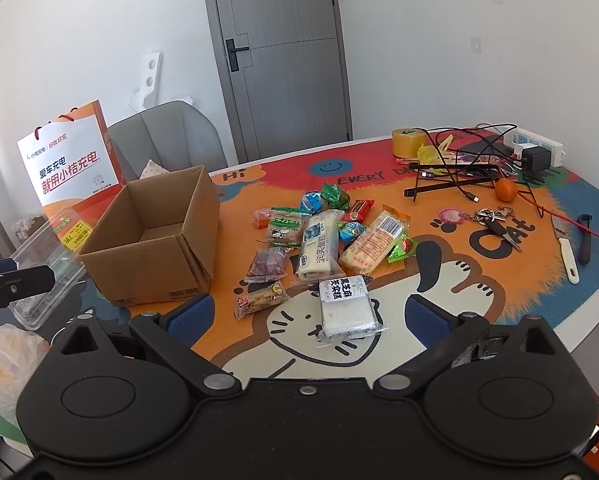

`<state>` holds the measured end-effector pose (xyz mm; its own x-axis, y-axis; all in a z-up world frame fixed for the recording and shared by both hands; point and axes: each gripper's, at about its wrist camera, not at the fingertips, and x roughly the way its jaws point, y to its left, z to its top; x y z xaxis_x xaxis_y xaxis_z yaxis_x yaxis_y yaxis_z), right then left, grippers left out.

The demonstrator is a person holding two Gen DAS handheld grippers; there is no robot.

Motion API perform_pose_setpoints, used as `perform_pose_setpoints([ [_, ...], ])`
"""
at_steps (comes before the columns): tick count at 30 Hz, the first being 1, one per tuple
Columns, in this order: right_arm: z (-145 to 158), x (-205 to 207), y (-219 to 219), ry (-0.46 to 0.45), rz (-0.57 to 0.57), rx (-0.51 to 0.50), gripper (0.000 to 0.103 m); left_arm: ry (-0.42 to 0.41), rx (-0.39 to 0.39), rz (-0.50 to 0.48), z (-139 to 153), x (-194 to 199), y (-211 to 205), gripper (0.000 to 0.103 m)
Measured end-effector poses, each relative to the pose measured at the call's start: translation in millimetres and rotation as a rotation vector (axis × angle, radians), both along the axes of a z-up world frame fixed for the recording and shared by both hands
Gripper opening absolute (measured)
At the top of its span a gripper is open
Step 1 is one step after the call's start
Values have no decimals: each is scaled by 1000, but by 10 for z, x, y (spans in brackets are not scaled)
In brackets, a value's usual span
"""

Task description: Organize snacks

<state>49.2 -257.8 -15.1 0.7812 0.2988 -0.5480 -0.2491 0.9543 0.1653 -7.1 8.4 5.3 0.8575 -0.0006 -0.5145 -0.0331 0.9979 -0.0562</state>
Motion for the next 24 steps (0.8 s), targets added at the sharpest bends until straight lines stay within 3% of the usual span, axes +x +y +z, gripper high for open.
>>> perform_pose_setpoints([
  [24, -257, 184, -131, 39, -21, 29, 103, 32, -47, -10, -215, 307, -260, 102],
])
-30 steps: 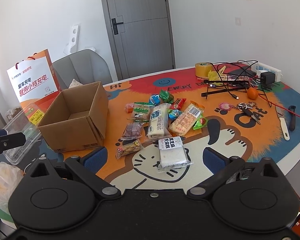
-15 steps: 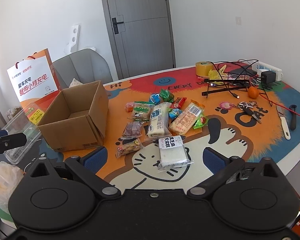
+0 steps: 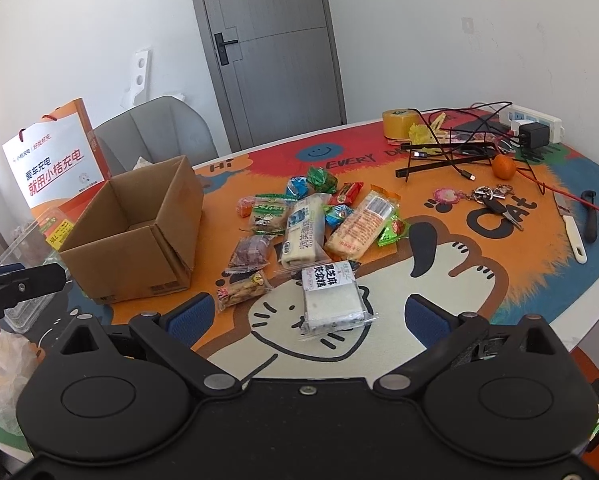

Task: Organize snacks
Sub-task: 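Grasp small red snack packet with left tool while right tool grasps white black-sesame package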

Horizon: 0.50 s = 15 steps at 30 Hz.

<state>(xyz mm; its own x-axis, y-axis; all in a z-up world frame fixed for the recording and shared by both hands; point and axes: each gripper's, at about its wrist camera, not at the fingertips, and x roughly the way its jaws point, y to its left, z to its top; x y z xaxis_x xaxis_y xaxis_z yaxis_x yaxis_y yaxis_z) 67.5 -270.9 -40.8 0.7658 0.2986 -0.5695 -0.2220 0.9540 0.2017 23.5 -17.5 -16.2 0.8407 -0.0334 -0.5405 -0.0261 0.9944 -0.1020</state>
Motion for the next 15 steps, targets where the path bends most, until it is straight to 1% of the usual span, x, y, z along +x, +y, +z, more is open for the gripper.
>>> perform_pose_setpoints([
  [7, -144, 107, -65, -6, -13, -20, 103, 2, -27, -23, -106, 203, -159, 102],
  [12, -263, 206, -136, 3, -27, -7, 103, 16, -29, -41, -233, 358, -272, 102],
  [15, -328, 247, -182, 3, -33, 12, 103, 39, -30, -53, -326, 475, -343, 101],
])
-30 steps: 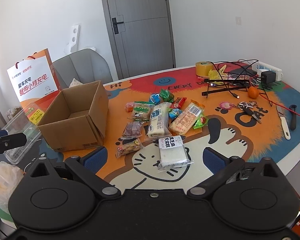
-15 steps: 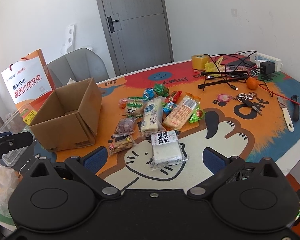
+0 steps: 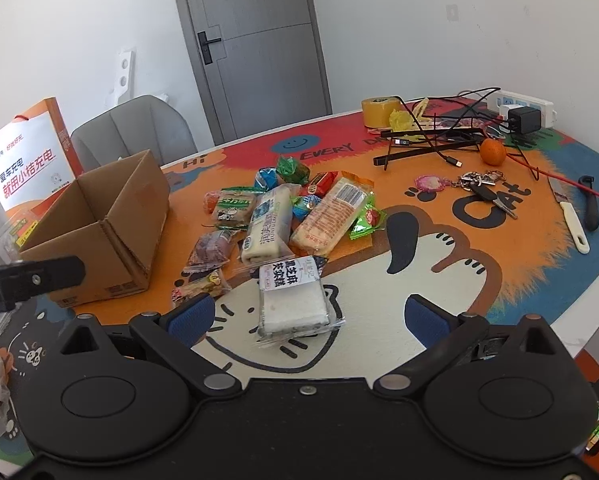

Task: Organize snacks
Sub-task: 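Grasp small red snack packet with left tool while right tool grasps white black-sesame package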

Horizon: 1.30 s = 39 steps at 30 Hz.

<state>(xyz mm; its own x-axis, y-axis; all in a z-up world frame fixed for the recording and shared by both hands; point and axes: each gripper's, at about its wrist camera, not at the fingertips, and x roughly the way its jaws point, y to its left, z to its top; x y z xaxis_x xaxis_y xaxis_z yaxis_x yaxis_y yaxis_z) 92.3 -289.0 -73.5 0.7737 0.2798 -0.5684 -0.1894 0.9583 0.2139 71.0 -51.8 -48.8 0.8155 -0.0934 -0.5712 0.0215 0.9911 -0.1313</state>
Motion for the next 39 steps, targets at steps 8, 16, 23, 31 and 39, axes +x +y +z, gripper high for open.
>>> perform_pose_setpoints([
  [8, -152, 146, -63, 26, 3, 21, 102, 13, 5, -8, -167, 243, -145, 99],
  [16, -301, 296, -132, 58, 13, 45, 93, 32, 13, -21, -317, 434, -256, 92],
  [23, -404, 445, -132, 65, 20, 57, 90, 54, 41, -41, -498, 645, -370, 84],
  [31, -446, 520, -128, 58, 20, 62, 90, 106, 39, -50, -703, 781, -424, 60],
  [39, -464, 519, 6, 50, 49, 55, 88, 85, 51, -45, -756, 715, -427, 24],
])
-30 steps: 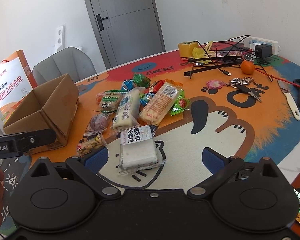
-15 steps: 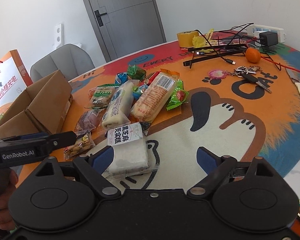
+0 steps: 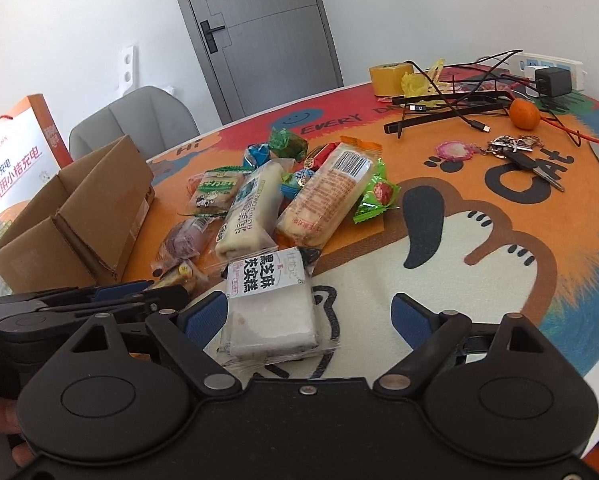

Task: Organize snacks
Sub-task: 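Grasp small red snack packet with left tool while right tool grasps white black-sesame package, then carry both held snacks into the cardboard box and open both tools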

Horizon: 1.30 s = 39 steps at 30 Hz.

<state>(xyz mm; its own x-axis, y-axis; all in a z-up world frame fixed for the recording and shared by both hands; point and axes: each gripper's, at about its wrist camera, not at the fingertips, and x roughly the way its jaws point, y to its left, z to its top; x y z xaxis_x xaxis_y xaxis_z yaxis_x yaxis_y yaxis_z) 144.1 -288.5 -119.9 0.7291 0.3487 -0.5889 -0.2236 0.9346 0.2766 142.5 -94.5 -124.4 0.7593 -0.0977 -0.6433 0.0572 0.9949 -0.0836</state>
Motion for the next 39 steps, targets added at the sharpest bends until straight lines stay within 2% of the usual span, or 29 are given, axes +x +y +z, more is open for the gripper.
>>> perform_pose_setpoints([
  [4, -25, 21, 79, 3, 11, -16, 86, 6, -36, 1, 25, -49, 41, 20],
  [11, -41, 55, 230, -12, 23, -70, 86, -14, -62, 14, 77, -138, 113, 20],
  [13, -46, 50, 285, -24, 23, -102, 82, -17, -68, 23, 96, -155, 134, 20],
  [14, -56, 47, 324, -39, 30, -127, 76, -21, -69, 25, 106, -169, 143, 20],
  [15, -61, 42, 357, -52, 30, -157, 65, -23, -68, 27, 117, -179, 144, 20],
  [17, -51, 21, 396, -73, 33, -188, 49, -28, -71, 24, 145, -210, 146, 20],
  [22, 27, -31, 349, -65, 51, -103, 48, -67, -76, 22, 268, -315, 168, 19],
  [39, 402, -140, 352, -142, 27, -35, 48, -195, -99, 46, 743, -571, 349, 19],
])
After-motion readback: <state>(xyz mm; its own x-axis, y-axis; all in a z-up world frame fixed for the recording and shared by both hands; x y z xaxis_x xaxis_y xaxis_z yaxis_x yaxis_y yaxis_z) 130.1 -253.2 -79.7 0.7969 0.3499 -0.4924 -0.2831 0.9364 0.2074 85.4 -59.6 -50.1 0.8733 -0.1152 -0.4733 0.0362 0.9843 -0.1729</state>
